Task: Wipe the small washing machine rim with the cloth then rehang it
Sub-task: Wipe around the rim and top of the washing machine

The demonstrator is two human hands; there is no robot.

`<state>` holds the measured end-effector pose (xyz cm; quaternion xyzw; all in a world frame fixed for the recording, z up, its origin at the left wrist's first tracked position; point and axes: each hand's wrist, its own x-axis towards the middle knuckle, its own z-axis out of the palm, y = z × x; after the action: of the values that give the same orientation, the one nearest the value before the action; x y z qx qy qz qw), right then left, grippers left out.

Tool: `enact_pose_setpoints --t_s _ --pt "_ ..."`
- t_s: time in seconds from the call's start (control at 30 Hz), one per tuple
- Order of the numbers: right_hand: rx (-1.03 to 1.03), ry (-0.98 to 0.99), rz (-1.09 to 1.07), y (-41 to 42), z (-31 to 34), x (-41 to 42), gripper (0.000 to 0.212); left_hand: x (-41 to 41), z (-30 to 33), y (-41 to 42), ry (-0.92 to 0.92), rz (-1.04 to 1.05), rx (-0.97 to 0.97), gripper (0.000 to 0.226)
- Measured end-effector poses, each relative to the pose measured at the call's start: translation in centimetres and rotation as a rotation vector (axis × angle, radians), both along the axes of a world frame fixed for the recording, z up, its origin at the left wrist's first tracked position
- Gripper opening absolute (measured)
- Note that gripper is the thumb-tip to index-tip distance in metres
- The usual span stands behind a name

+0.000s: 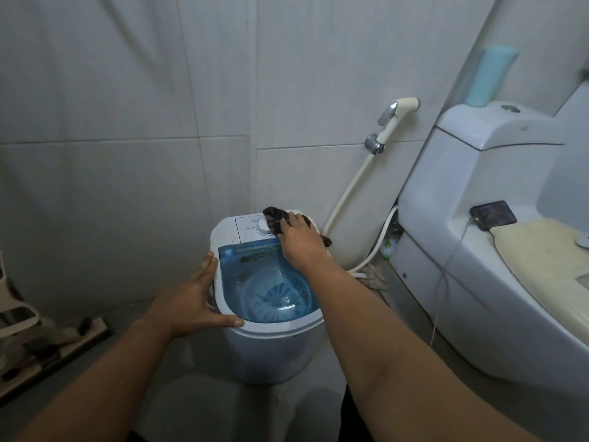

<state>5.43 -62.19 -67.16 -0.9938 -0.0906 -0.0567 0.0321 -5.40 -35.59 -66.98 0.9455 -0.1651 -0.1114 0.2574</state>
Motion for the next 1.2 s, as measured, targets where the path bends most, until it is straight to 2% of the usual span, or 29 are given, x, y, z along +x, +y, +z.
enact_pose_setpoints --t_s 0.23,0.73,0.97,1.2 --pt "0.008 0.021 -0.028 0.3 0.0 -1.8 0.052 0.3 -0.6 0.1 0.032 0.028 -0.032 0.154" --pt "-0.112 0.143 -0.155 -0.3 2.0 1.2 0.056 0.6 -0.7 0.1 0.006 0.034 0.042 0.153" --pt "0.037 0.168 -0.193 -1.3 2.4 4.1 0.035 0.6 -1.2 0.2 -0.015 0.036 0.028 0.152" --pt "0.124 0.156 -0.228 -2.3 1.9 3.5 0.031 0.5 -0.9 0.2 -0.018 0.028 0.022 0.149"
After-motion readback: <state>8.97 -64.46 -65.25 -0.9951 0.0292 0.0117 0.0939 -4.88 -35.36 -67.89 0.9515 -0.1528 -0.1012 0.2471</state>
